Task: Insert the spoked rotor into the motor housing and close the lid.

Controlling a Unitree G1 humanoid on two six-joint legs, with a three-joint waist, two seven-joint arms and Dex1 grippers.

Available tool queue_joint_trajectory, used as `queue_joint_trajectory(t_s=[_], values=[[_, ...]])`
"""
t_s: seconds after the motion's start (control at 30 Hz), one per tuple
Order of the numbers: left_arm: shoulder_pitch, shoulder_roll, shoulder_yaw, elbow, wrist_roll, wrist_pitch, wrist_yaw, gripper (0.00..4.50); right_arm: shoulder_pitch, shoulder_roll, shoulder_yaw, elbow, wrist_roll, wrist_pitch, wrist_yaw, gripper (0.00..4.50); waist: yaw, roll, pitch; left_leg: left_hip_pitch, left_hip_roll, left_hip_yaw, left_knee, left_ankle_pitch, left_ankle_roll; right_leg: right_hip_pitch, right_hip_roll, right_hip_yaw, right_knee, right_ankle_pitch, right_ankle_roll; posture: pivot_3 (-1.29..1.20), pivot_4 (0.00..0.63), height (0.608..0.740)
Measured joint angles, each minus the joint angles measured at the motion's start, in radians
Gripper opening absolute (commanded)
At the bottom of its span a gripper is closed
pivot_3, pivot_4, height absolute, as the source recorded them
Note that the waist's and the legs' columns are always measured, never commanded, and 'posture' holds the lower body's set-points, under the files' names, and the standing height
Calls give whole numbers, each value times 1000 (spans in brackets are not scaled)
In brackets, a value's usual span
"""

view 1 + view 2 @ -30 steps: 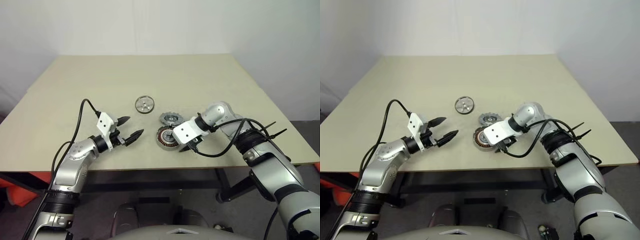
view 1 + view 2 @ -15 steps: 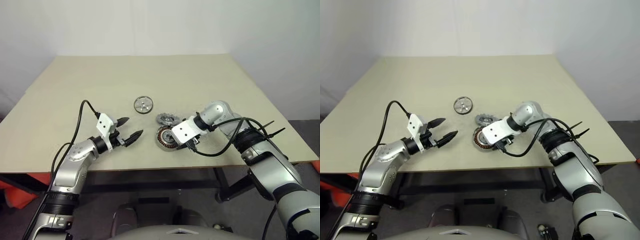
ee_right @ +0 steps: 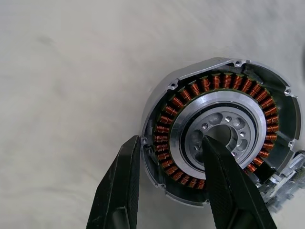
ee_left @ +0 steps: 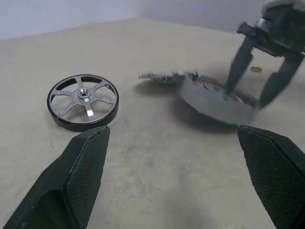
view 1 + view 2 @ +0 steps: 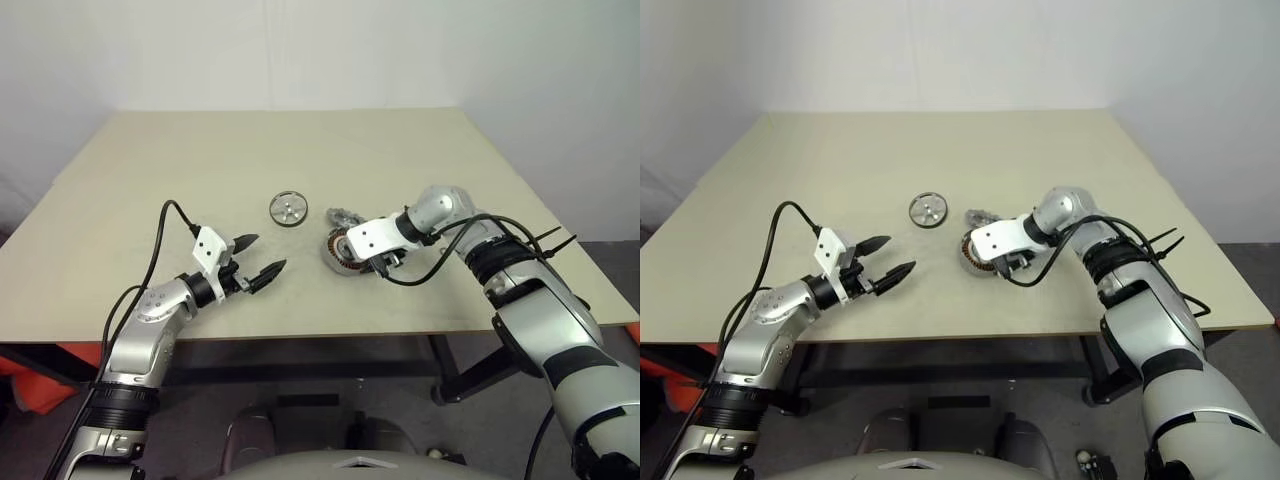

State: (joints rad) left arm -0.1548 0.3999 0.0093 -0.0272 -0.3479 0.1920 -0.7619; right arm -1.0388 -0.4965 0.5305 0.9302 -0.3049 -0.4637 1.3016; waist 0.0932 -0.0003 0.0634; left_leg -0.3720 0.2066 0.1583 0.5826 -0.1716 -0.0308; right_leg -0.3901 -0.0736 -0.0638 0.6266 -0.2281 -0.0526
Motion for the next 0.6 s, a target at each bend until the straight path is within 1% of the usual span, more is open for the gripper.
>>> queue_joint_trajectory(t_s=[0.23, 0.37, 0.6], values=[[0, 0, -1, 0, 1, 0, 0, 4500, -45, 9, -1, 112, -50, -47, -70, 1829, 0, 0, 0, -14, 0, 0, 6, -4, 6, -11, 0, -1, 0, -1, -1, 0, 0, 740], [0, 0, -1, 0, 1, 0, 3, 4500, -45, 20, -2, 114, -50, -64, -58, 1829, -1, 0, 0, -15, 1, 1, 13, -6, 10, -11, 0, 0, 3, -1, -1, 0, 0, 740], [2, 1, 0, 0, 3, 0, 6, 4500, -39, 30, -7, 114, -50, -72, -29, 1829, 1, 1, 0, -11, 1, 1, 16, -5, 8, -11, 0, 1, 12, -1, -1, 0, 0, 740]])
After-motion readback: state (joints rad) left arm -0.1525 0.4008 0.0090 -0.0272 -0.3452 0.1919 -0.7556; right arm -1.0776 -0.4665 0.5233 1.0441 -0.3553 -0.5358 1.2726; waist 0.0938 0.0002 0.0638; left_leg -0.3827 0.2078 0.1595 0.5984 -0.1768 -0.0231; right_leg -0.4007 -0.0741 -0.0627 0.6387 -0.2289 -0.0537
